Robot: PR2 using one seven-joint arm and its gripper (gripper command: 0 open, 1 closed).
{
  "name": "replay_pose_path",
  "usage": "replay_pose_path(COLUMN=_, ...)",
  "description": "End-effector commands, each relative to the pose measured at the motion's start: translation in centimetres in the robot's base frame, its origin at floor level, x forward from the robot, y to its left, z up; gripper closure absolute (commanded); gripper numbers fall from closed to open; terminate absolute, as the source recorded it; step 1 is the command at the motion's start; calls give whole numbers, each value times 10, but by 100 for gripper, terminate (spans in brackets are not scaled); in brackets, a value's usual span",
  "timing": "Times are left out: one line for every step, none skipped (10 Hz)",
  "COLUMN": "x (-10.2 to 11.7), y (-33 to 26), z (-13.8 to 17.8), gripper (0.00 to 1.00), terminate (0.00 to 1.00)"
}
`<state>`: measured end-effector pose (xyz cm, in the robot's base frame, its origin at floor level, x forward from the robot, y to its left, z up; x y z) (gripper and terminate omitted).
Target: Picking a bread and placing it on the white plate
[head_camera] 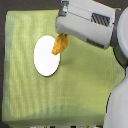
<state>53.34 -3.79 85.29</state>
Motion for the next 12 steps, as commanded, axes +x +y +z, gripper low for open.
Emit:
replay_pose_path(x=-15, y=77, z=-17, gripper=100, terminate=0)
replay_pose_path(x=-17, y=90, z=-25, gripper=100, terminate=0)
replay_pose_path(x=-19, y=96, z=-28, gripper=100, terminate=0)
replay_pose_path(x=-24, y=105, z=-35, gripper=100, terminate=0)
replay_pose_path(x=-27, y=110, z=-38, gripper=100, terminate=0)
replay_pose_path(x=-33, y=116, z=-44, gripper=100, terminate=0)
replay_pose_path(x=-34, y=117, z=-45, gripper=100, terminate=0)
replay_pose_path(x=-34, y=117, z=-47, gripper=100, terminate=0)
replay_pose_path(x=-37, y=119, z=-50, gripper=100, terminate=0)
replay_pose_path(x=-38, y=119, z=-50, gripper=100, terminate=0)
replay_pose_path(x=-35, y=119, z=-50, gripper=100, terminate=0)
replay_pose_path(x=-36, y=119, z=-51, gripper=100, terminate=0)
